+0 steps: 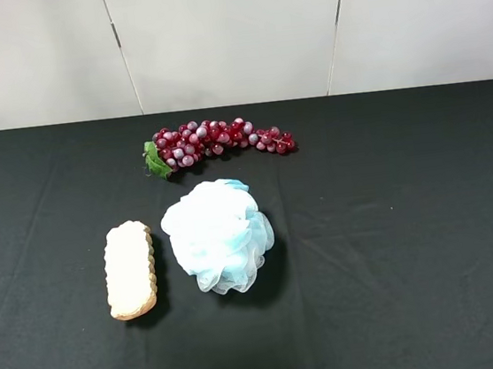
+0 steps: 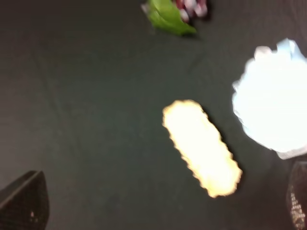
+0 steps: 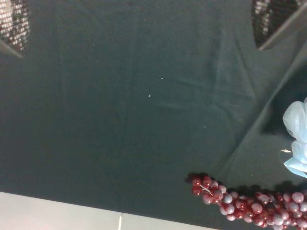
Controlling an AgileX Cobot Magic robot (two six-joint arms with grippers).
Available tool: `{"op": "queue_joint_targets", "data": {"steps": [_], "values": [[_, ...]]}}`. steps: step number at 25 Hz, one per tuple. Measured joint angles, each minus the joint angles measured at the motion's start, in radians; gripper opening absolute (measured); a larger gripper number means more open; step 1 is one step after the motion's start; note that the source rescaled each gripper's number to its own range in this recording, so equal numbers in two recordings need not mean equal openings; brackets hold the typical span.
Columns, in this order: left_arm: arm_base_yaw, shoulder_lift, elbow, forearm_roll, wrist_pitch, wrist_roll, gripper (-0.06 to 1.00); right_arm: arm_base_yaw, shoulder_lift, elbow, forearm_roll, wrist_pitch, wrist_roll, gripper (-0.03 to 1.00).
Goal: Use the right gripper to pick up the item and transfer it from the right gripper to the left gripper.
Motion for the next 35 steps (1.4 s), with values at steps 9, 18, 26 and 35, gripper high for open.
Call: {"op": "queue_joint_targets", "data": {"steps": [9, 18, 26, 35], "values": [[0.0, -0.322, 0.205, 0.057, 0.0, 0.026, 1.0, 0.0, 0.0, 0.0, 0.0, 0.0, 0.0, 1.0], [0.0, -0.753, 0.636, 0.058, -0.002, 0.027, 1.0, 0.0, 0.0, 0.0, 0.0, 0.0, 0.0, 1.0], [0.0, -0.931, 0.753, 0.029, -0.033, 0.016, 0.99, 0.0, 0.0, 0.0, 0.0, 0.0, 0.0, 1.0], [0.0, -0.95, 0.785, -0.016, -0.101, 0.016, 0.99, 0.0, 0.0, 0.0, 0.0, 0.0, 0.0, 1.0]]}}
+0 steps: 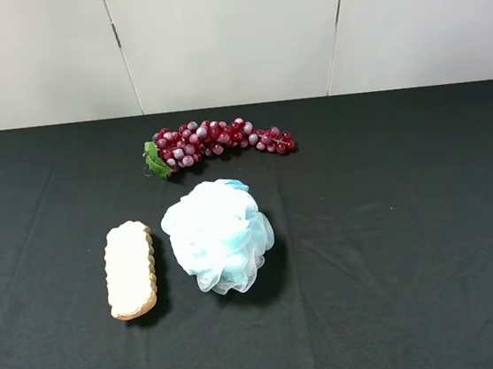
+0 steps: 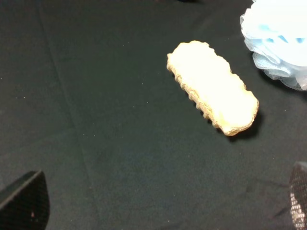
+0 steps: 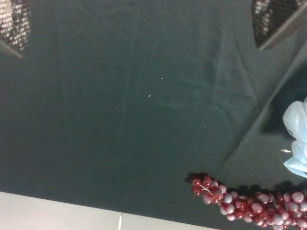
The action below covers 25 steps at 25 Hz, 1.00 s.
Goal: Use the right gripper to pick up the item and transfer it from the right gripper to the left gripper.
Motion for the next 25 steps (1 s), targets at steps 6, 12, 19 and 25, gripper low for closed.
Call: {"op": "queue_joint_targets", "data": {"steps": [6, 12, 19, 25], "values": [[0.0, 0.0, 0.0, 0.0, 0.0, 0.0, 0.99, 0.0, 0.0, 0.0, 0.0, 0.0, 0.0, 1.0], [0.013, 0.0, 0.0, 0.0, 0.0, 0.0, 0.99, 0.0, 0.0, 0.0, 0.0, 0.0, 0.0, 1.0], [0.224, 0.0, 0.0, 0.0, 0.0, 0.0, 0.99, -0.003, 0.0, 0.0, 0.0, 0.0, 0.0, 1.0], [0.319, -0.008, 0.0, 0.0, -0.001, 0.0, 0.99, -0.091, 0.0, 0.0, 0.001, 0.0, 0.0, 1.0]]}}
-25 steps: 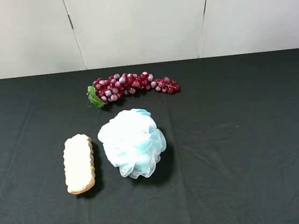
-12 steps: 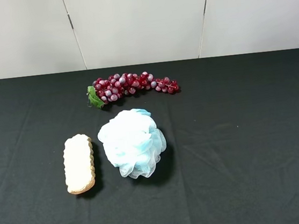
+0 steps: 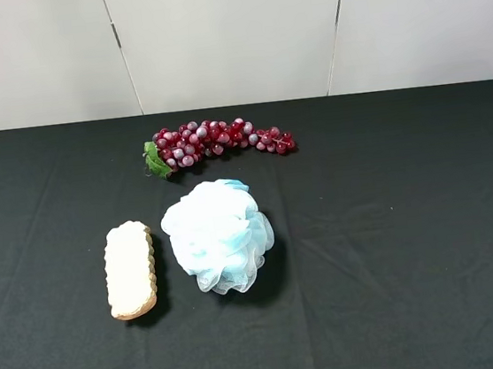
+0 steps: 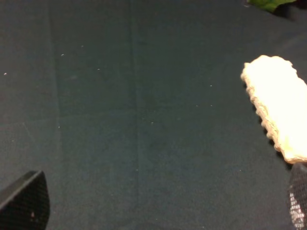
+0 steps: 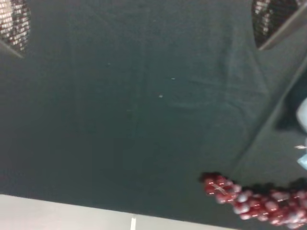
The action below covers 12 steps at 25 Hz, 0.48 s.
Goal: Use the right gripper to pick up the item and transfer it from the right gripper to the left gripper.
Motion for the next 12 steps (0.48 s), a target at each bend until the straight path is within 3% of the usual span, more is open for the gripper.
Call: {"op": "queue_joint_targets", "data": {"steps": [5, 12], "values": [[0.003, -0.04, 0.0, 0.0, -0.002, 0.0, 0.99, -0.086, 0.0, 0.0, -0.001, 0.0, 0.0, 1.0], [0.004, -0.04, 0.0, 0.0, -0.002, 0.0, 0.99, -0.106, 0.0, 0.0, -0.001, 0.0, 0.0, 1.0]]}}
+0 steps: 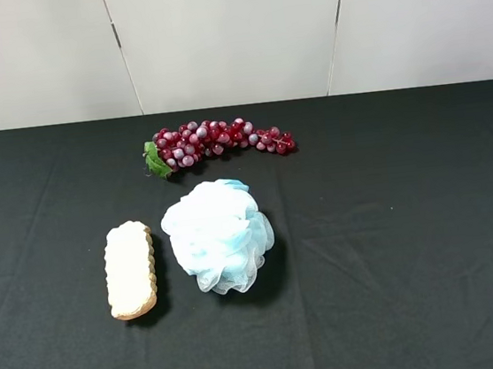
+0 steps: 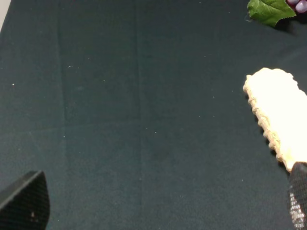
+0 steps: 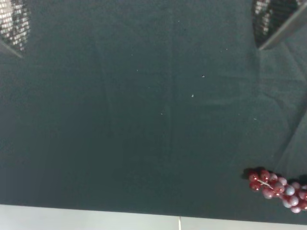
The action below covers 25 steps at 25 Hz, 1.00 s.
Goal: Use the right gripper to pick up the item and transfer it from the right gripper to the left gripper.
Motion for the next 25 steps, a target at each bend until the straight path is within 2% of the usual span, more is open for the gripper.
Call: {"op": "queue_joint_targets", "data": {"steps": [25], "values": [[0.0, 0.0, 0.0, 0.0, 0.0, 0.0, 0.99, 0.0, 0.0, 0.0, 0.0, 0.0, 0.0, 1.0]]}}
